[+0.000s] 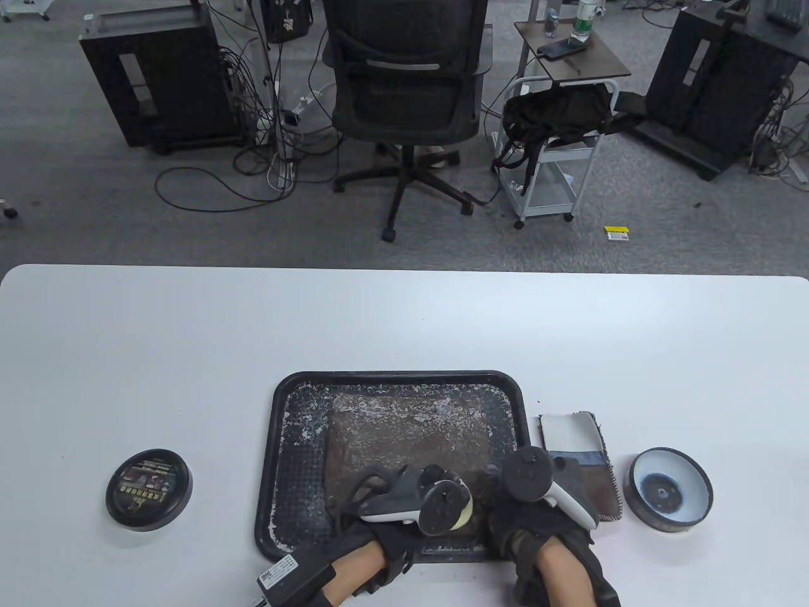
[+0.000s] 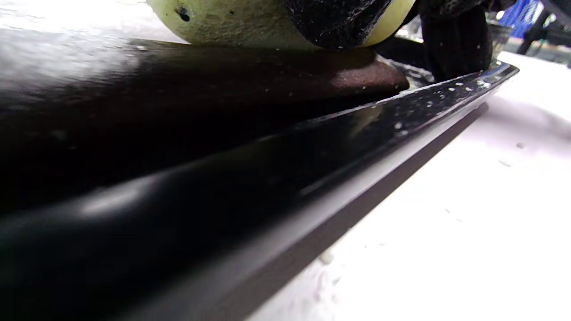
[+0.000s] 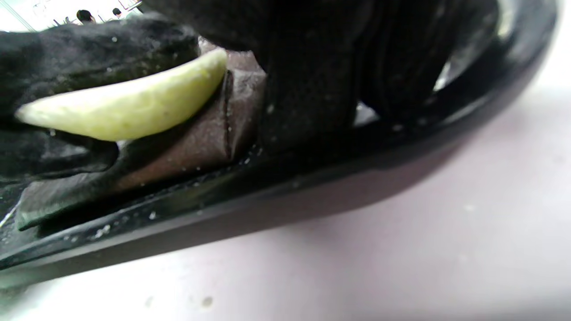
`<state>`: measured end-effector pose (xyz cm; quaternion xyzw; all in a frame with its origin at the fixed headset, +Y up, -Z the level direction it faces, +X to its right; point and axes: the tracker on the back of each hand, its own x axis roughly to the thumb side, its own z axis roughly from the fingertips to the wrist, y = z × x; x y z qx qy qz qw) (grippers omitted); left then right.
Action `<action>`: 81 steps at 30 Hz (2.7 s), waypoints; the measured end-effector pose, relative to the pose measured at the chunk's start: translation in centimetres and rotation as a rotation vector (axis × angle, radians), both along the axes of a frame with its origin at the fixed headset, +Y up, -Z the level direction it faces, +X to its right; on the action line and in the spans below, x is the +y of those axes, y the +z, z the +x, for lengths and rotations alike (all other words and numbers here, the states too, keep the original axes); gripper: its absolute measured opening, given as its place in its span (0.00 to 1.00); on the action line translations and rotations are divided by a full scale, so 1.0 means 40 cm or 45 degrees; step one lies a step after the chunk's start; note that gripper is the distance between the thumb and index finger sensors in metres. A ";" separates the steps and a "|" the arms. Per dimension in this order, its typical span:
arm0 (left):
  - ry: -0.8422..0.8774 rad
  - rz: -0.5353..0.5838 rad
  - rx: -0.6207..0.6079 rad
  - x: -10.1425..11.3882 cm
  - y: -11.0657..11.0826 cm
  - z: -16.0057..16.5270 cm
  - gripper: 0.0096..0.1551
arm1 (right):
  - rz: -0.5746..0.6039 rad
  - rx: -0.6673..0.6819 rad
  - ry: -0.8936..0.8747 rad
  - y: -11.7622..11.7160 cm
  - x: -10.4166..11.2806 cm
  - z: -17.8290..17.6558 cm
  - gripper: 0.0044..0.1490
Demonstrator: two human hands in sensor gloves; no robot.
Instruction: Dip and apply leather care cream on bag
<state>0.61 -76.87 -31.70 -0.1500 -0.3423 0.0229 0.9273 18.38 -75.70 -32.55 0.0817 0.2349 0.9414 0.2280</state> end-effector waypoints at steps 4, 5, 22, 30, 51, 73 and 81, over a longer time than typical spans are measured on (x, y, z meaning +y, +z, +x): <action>0.061 -0.012 -0.045 -0.006 0.000 0.017 0.38 | -0.003 -0.024 -0.031 -0.001 -0.002 0.006 0.46; 0.053 -0.003 -0.056 -0.005 0.002 0.022 0.38 | -0.005 -0.028 -0.036 -0.002 -0.003 0.007 0.46; -0.072 0.210 -0.258 -0.003 0.069 0.068 0.36 | 0.007 -0.105 -0.006 0.001 -0.001 0.011 0.45; -0.156 0.235 -0.265 -0.002 0.079 0.072 0.37 | 0.041 -0.089 0.106 0.005 0.006 -0.005 0.44; -0.064 0.065 -0.188 -0.017 0.069 -0.077 0.37 | 0.083 -0.077 0.212 0.003 0.012 -0.022 0.42; -0.030 -0.003 -0.092 -0.018 0.071 -0.256 0.37 | 0.084 -0.079 0.214 0.000 0.013 -0.022 0.42; 0.011 -0.029 -0.039 -0.018 0.074 -0.334 0.36 | 0.084 -0.070 0.222 -0.002 0.013 -0.023 0.42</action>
